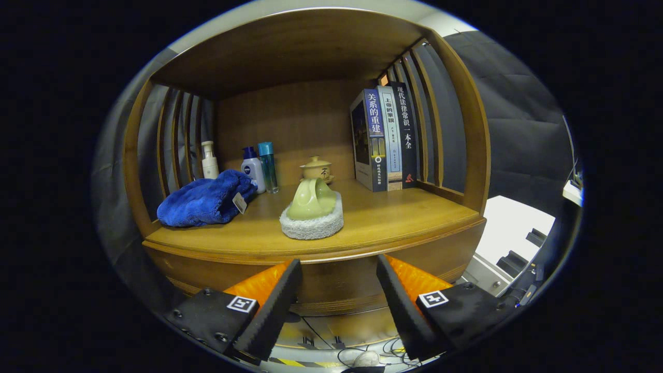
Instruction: Pull open the drawer, take out the items inside it, and place them on the countertop above the cabinet.
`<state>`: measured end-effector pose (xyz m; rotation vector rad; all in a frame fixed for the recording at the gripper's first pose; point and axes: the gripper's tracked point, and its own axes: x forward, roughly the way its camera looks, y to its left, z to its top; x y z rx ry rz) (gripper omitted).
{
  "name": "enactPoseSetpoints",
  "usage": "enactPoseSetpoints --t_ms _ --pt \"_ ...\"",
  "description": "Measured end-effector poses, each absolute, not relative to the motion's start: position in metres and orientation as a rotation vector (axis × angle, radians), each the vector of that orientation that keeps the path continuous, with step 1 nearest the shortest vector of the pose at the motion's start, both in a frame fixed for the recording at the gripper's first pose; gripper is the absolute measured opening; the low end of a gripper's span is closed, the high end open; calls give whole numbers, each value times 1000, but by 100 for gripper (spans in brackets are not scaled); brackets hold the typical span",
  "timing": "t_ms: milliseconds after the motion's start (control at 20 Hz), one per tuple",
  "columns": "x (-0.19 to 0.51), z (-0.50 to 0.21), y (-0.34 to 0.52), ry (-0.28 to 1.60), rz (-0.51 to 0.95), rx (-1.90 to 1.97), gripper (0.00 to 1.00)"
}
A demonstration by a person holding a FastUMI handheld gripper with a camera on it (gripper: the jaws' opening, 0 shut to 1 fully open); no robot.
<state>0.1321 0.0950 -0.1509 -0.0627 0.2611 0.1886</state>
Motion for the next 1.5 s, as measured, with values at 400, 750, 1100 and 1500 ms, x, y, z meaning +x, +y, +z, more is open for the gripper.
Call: enactPoseSetpoints --t_ms 400,750,1100,1500 --pt "119 -137 72 261 162 -14 99" --pt "93 -55 21 144 138 -42 98" --pt "46 29 -43 60 142 -94 98" --pt "29 90 -97 -7 154 -32 98"
